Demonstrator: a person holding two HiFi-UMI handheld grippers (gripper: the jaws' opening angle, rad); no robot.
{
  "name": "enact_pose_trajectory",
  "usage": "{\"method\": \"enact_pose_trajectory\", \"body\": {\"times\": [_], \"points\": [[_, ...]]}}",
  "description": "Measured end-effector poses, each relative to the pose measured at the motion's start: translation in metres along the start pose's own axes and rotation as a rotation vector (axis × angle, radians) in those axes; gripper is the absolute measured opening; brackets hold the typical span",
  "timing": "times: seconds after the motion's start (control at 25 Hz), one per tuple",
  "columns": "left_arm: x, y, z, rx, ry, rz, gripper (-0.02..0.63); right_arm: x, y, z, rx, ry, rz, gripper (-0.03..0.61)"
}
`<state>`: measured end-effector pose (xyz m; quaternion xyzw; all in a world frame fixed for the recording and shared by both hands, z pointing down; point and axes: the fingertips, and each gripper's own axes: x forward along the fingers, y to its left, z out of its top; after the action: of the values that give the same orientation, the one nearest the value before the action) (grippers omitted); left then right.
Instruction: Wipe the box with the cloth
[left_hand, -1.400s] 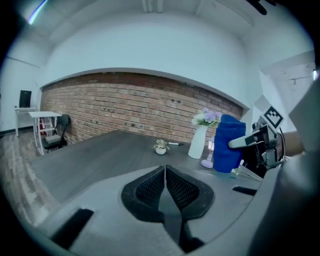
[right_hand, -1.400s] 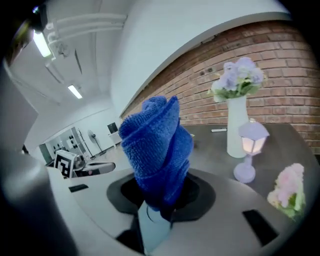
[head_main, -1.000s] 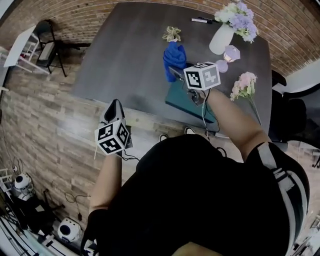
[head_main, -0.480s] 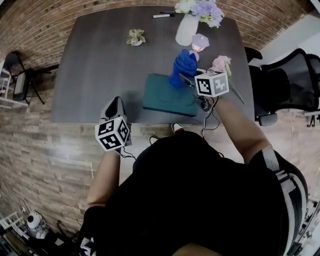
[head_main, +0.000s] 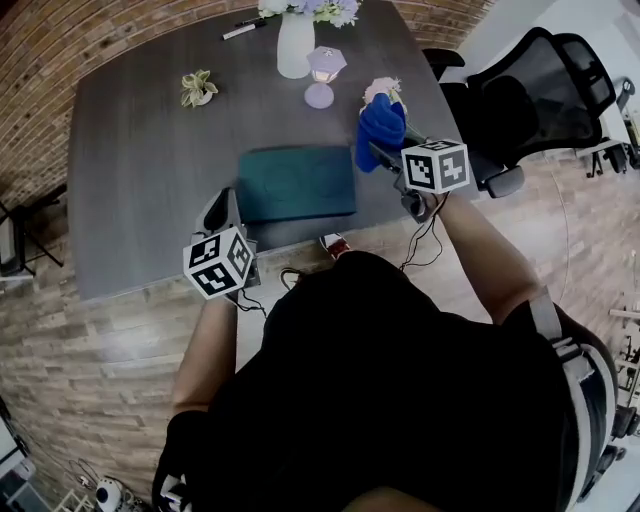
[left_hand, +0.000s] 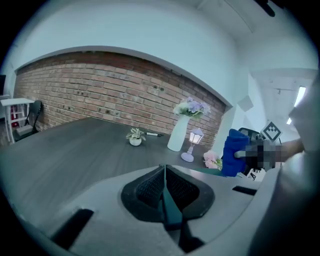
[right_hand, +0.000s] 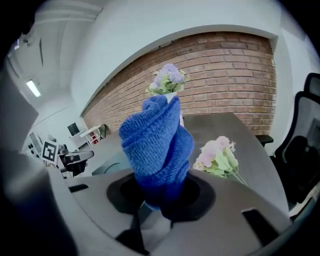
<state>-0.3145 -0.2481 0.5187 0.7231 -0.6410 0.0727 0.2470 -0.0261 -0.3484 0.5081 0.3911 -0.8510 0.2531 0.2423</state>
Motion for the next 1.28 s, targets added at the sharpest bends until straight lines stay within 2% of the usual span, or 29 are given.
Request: {"method": "enact_pose_trajectory", "body": {"times": [0.16,0.36,0.48,0.56,0.64,0.72,0.84,0.92,1.0,1.16,1.28], "points": [[-0.021,0.024,-0.015,-0.044,-0.002,0.084,0.017,0.02,0.05,0.0,-0.043,0.04,0.11,0.114],[-0.073,0.062,-0.036,-0.126,-0.026,0.231,0.017,0.077,0.147,-0.009,-0.182,0.114,0.291,0.115],[-0.122,0.092,-0.046,-0.166,-0.06,0.391,0.017,0.113,0.204,-0.006,-0.259,0.138,0.401,0.115],[-0.163,0.12,-0.056,-0.233,-0.092,0.526,0.017,0.133,0.25,0.0,-0.316,0.136,0.487,0.115],[-0.201,0.138,-0.07,-0.307,-0.118,0.613,0.017,0.138,0.292,-0.001,-0.357,0.126,0.551,0.114],[-0.227,0.144,-0.077,-0.344,-0.135,0.66,0.017,0.134,0.327,-0.006,-0.382,0.116,0.61,0.114],[-0.242,0.143,-0.076,-0.345,-0.148,0.689,0.017,0.12,0.359,-0.009,-0.419,0.076,0.678,0.115],[-0.231,0.136,-0.069,-0.324,-0.144,0.664,0.017,0.11,0.35,-0.008,-0.452,0.038,0.662,0.115],[-0.207,0.123,-0.057,-0.284,-0.135,0.61,0.017,0.104,0.317,-0.008,-0.453,0.022,0.601,0.115],[-0.143,0.079,-0.033,-0.196,-0.115,0.458,0.017,0.079,0.212,-0.012,-0.345,0.02,0.431,0.115],[-0.098,0.03,-0.021,-0.154,-0.1,0.347,0.017,0.043,0.13,-0.022,-0.272,0.013,0.314,0.114]]}}
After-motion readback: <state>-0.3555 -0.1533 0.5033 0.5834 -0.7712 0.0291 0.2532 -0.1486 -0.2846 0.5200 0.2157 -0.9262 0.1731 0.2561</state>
